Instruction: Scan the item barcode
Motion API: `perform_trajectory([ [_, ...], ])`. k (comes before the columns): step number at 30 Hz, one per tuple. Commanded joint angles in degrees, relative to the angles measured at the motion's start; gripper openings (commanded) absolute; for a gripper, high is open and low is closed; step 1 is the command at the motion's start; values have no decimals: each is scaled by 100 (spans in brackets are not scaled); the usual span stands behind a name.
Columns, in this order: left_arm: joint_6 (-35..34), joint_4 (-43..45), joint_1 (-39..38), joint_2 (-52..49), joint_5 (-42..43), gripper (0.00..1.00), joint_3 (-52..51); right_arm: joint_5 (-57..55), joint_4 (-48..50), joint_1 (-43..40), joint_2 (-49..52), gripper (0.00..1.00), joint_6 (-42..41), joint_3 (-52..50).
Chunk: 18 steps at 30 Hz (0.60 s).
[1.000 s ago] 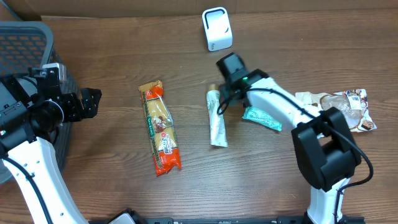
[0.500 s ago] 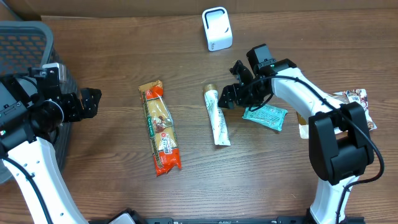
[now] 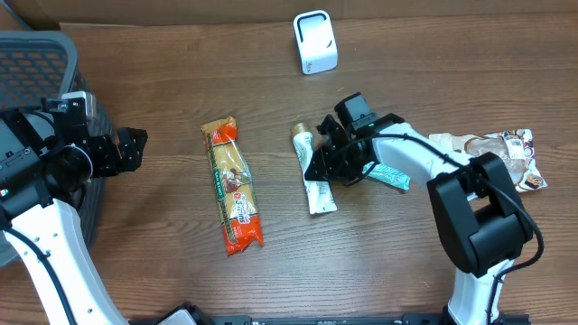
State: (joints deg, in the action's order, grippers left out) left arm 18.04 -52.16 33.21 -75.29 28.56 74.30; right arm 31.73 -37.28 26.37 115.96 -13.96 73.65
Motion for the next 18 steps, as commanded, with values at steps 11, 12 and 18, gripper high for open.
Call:
perform_trajectory([
  [11,83,9,13,-7,87,100,-4,-3034,-1207,649,-595,23,-236,1023],
  [12,83,11,13,-7,87,100,-4,-3351,-1255,822,-590,24,-238,1021],
  [18,83,9,13,-7,87,100,-4,-4924,-1303,2041,-396,59,-240,807],
])
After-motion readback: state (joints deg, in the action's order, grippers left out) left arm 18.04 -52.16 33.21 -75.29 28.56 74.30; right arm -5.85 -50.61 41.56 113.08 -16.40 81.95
